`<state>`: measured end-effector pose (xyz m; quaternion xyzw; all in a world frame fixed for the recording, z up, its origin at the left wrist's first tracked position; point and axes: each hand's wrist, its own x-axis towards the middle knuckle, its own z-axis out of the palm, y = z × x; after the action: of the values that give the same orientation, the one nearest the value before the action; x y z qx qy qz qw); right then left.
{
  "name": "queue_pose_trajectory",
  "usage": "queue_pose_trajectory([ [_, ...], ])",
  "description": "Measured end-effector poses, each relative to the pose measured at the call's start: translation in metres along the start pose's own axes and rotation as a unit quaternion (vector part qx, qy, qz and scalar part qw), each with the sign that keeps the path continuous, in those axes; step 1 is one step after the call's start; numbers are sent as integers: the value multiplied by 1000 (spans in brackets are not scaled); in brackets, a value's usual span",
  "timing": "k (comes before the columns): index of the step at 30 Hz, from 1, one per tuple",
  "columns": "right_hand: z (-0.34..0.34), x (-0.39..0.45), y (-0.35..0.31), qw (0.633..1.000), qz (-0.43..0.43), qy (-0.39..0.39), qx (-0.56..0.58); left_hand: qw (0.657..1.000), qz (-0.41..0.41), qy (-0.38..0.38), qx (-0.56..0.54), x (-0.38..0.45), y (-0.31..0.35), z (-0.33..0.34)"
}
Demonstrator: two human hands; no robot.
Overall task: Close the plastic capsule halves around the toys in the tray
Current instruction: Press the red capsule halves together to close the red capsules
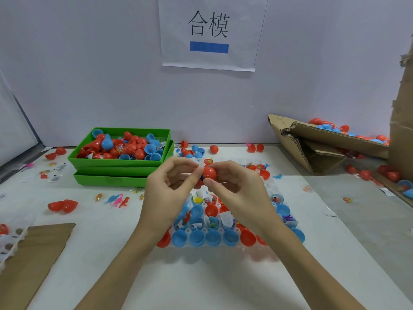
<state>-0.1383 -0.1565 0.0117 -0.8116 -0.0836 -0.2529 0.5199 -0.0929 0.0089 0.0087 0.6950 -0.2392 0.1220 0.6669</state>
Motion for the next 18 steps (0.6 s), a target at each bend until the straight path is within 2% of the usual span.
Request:
queue_pose_trajectory([
  [5,1,-1,-2,999,26,10,25,997,-44,-29,-59,3,4,-3],
  [10,7,-4,-2,1000,16,-1,2,999,35,-15,39,-3,-1,-2],
  [14,5,-3,-2,1000,2,24,-4,988,105,-45,102,-5,-2,-2],
  [18,4,-2,-1,999,-3,30,-12,996,34,-45,69,-4,-1,2],
])
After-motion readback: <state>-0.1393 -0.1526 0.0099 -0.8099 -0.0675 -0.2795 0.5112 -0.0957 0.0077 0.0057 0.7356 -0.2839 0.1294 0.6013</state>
